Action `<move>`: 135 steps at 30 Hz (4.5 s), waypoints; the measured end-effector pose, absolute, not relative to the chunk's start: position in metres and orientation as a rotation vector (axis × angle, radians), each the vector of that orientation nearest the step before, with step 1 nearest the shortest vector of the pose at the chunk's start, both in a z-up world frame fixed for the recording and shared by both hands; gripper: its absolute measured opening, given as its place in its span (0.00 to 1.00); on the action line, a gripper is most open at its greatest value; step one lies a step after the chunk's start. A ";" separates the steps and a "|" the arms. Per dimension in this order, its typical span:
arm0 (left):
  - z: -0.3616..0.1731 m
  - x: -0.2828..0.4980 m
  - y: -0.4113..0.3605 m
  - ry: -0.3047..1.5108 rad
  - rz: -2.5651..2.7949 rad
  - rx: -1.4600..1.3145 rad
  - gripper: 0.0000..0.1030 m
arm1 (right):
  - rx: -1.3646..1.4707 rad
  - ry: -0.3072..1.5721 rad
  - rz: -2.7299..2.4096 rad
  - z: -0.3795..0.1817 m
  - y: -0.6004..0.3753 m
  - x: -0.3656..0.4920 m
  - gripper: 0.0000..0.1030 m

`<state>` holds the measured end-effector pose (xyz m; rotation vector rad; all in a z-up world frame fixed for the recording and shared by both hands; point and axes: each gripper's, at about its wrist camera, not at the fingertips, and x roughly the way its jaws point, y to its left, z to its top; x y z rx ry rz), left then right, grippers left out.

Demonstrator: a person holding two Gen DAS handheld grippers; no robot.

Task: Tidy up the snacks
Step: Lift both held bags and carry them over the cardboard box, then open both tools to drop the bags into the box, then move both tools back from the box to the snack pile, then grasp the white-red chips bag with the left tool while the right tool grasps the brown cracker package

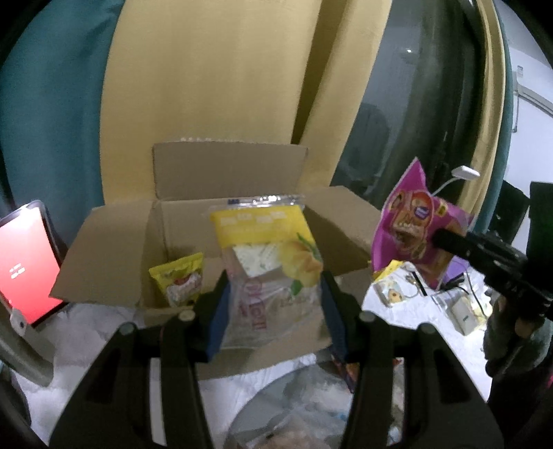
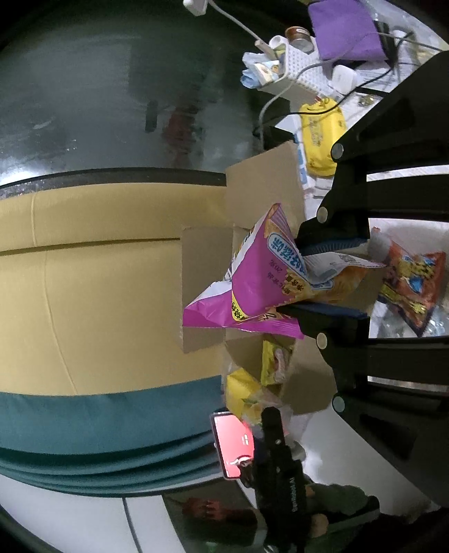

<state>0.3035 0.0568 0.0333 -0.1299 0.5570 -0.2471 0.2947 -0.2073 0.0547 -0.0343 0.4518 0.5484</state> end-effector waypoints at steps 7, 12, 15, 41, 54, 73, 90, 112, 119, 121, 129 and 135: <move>0.022 0.338 0.060 0.583 -0.240 -0.130 0.49 | -0.032 0.461 0.557 0.049 -0.195 0.325 0.27; 0.014 0.361 0.062 0.602 -0.236 -0.132 0.50 | -0.025 0.480 0.572 0.038 -0.186 0.348 0.27; 0.009 0.371 0.061 0.610 -0.228 -0.122 0.51 | -0.023 0.496 0.584 0.032 -0.178 0.361 0.27; 0.023 0.325 0.050 0.551 -0.242 -0.123 0.72 | -0.003 0.534 0.591 0.031 -0.178 0.347 0.48; 0.047 0.267 0.041 0.480 -0.262 -0.102 0.72 | -0.015 0.482 0.577 0.054 -0.190 0.294 0.48; 0.064 0.197 0.015 0.413 -0.311 -0.069 0.73 | -0.021 0.432 0.557 0.069 -0.214 0.228 0.48; 0.023 0.155 -0.023 0.494 -0.376 -0.057 0.73 | -0.002 0.471 0.526 0.039 -0.248 0.178 0.48; -0.081 0.154 -0.035 0.761 -0.450 -0.050 0.87 | 0.088 0.697 0.456 -0.055 -0.267 0.173 0.84; -0.108 0.164 -0.035 0.846 -0.482 -0.063 0.87 | 0.098 0.799 0.444 -0.090 -0.257 0.184 0.85; -0.112 0.167 -0.036 0.856 -0.487 -0.059 0.88 | 0.096 0.823 0.443 -0.098 -0.255 0.188 0.85; -0.123 0.179 -0.033 0.888 -0.510 -0.096 0.89 | 0.078 0.901 0.434 -0.120 -0.245 0.203 0.88; -0.136 0.183 -0.041 0.943 -0.485 -0.033 0.88 | 0.056 0.917 0.419 -0.127 -0.240 0.209 0.91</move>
